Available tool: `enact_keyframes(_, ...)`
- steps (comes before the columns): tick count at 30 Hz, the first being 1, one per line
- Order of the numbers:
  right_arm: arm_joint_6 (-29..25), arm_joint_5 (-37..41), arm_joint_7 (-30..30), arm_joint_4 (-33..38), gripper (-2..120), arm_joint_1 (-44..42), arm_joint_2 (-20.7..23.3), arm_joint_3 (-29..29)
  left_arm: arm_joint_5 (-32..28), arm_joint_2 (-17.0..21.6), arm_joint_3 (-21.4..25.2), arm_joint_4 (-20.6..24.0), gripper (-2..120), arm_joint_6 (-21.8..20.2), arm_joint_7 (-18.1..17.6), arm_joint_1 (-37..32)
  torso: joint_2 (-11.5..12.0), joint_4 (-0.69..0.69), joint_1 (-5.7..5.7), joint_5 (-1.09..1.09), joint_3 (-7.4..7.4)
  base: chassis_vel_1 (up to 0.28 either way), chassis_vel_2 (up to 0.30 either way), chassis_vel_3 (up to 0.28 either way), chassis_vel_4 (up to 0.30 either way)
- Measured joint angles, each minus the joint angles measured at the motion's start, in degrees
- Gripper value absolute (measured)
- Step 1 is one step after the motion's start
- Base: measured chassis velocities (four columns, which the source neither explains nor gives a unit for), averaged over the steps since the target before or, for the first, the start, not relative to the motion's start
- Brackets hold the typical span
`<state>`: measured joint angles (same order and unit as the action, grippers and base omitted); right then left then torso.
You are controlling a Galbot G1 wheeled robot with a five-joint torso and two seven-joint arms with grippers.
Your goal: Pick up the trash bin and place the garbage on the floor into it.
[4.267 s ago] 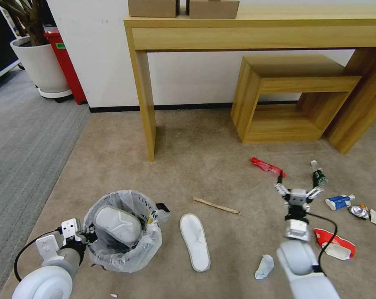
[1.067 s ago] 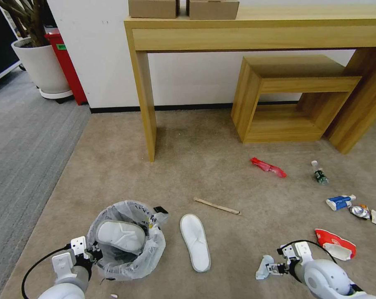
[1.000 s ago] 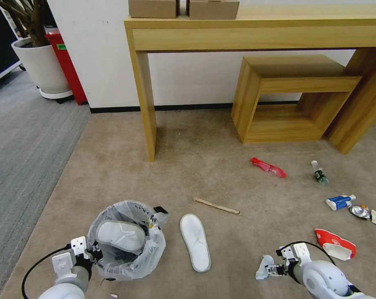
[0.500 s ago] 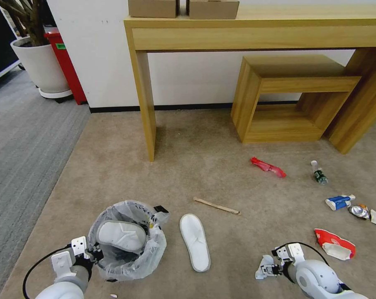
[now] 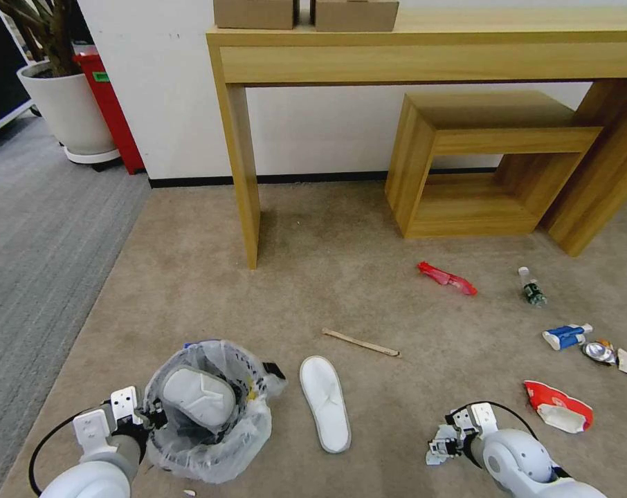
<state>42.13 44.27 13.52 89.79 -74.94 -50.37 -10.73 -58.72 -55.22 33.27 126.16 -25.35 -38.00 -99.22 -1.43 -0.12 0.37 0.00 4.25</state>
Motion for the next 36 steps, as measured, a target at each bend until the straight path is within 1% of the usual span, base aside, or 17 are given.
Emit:
enact_keyframes(7, 0.0, -0.26, 0.08, 0.34, 100, -0.71, 0.37, -0.59, -1.45, -0.05, -0.23, 0.76, 0, 0.0, -0.51, -0.04, 0.0, 0.0, 0.0, -0.01, 0.0, 0.0, 0.0, 0.0, 0.0)
enact_keyframes(10, 0.0, -0.29, 0.12, 0.28, 100, -0.88, 0.25, -0.97, -3.66, 0.47, 0.44, 2.29, 0, 0.0, -1.49, -0.17, 0.0, 0.0, 0.0, 0.01, 0.0, 0.0, 0.0, 0.0, 0.0)
enact_keyframes(12, 0.0, -0.47, 0.14, 0.28, 100, -1.01, 0.22, -0.99, -4.17, 0.75, 0.68, 2.63, 0, 0.0, -1.67, -0.29, 0.0, 0.0, 0.0, 0.01, 0.0, 0.0, 0.0, 0.0, 0.0)
enact_keyframes(15, 0.0, -0.91, 0.18, 0.28, 100, -1.36, 0.13, -1.01, -6.65, 1.65, 1.91, 3.64, 0, 0.15, -2.68, -0.39, 0.0, 0.0, 0.0, 0.01, 0.0, 0.0, 0.0, 0.0, 0.0)
enact_keyframes(19, -0.01, -1.16, 0.24, 0.31, 100, -1.61, -0.06, -1.12, -7.61, 2.11, 2.79, 4.58, 0, 0.26, -3.08, -0.73, 0.0, 0.0, 0.0, 0.0, 0.0, 0.0, 0.0, 0.0, 0.0)
enact_keyframes(24, -0.01, -1.41, 0.29, 0.32, 100, -1.64, -0.32, -1.18, -7.51, 1.98, 2.98, 5.18, 0, 0.26, -3.08, -1.48, -0.01, 0.0, 0.0, 0.0, -0.01, 0.0, 0.0, 0.0, 0.0)
enact_keyframes(36, -0.02, -2.21, 0.09, -0.01, 100, -1.41, -0.96, -1.32, -4.63, 1.0, 2.4, 5.59, 0, 0.25, -2.39, -3.65, -0.01, 0.0, 0.0, 0.01, 0.0, 0.0, 0.0, 0.0, 0.0)
